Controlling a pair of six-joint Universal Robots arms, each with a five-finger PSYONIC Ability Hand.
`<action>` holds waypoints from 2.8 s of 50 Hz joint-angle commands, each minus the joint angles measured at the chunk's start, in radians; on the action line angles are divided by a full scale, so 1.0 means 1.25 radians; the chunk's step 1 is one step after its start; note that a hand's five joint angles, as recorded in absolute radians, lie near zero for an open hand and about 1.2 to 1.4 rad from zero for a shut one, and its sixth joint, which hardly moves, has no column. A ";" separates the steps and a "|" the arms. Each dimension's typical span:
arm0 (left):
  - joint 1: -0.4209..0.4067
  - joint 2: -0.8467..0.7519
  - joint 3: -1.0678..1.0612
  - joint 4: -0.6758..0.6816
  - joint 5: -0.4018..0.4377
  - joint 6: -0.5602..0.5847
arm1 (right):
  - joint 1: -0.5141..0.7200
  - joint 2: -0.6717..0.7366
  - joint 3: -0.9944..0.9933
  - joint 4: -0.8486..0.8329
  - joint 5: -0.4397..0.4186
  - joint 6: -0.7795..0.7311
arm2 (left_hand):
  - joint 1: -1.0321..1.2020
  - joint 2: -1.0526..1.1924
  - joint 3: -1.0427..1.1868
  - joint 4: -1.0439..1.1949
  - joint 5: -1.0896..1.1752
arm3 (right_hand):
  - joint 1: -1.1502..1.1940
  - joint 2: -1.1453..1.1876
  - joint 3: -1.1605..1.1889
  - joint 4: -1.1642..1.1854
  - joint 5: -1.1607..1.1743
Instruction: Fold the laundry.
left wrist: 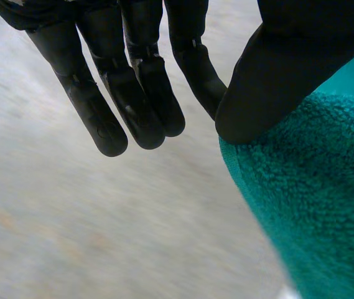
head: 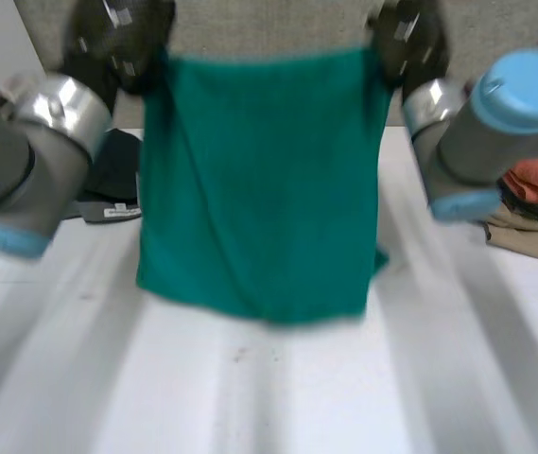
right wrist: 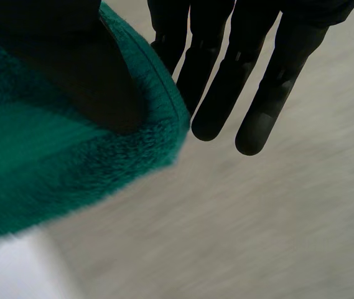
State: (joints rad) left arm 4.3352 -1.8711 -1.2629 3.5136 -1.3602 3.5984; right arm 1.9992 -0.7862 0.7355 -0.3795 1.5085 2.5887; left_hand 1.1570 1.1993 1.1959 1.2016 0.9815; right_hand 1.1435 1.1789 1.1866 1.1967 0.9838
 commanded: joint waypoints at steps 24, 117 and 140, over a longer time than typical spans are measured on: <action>-0.058 0.016 -0.408 0.106 -0.116 0.021 | -0.079 -0.253 0.601 0.013 -0.074 0.004 | 0.191 0.158 0.160 0.156 0.192 | 0.202 0.174 0.168 0.160 0.190; 0.193 -0.324 -0.185 -0.067 0.228 0.059 | -0.205 -0.259 0.781 0.034 -0.081 -0.002 | -0.137 -0.171 -0.168 -0.173 -0.136 | 0.202 0.174 0.168 0.160 0.190; 0.173 0.122 -0.250 -0.128 -0.043 0.051 | -0.214 -0.480 0.711 0.187 -0.064 -0.136 | 0.191 0.158 0.160 0.156 0.192 | 0.202 0.174 0.168 0.160 0.190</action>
State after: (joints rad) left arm 4.5426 -2.0248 -1.4941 3.4169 -1.3842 3.6619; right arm 1.7350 -1.2040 1.6814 -0.2795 1.4193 2.5242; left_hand 1.1401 1.1917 1.1886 1.1970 0.9734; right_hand 1.1435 1.1796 1.1959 1.2005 0.9917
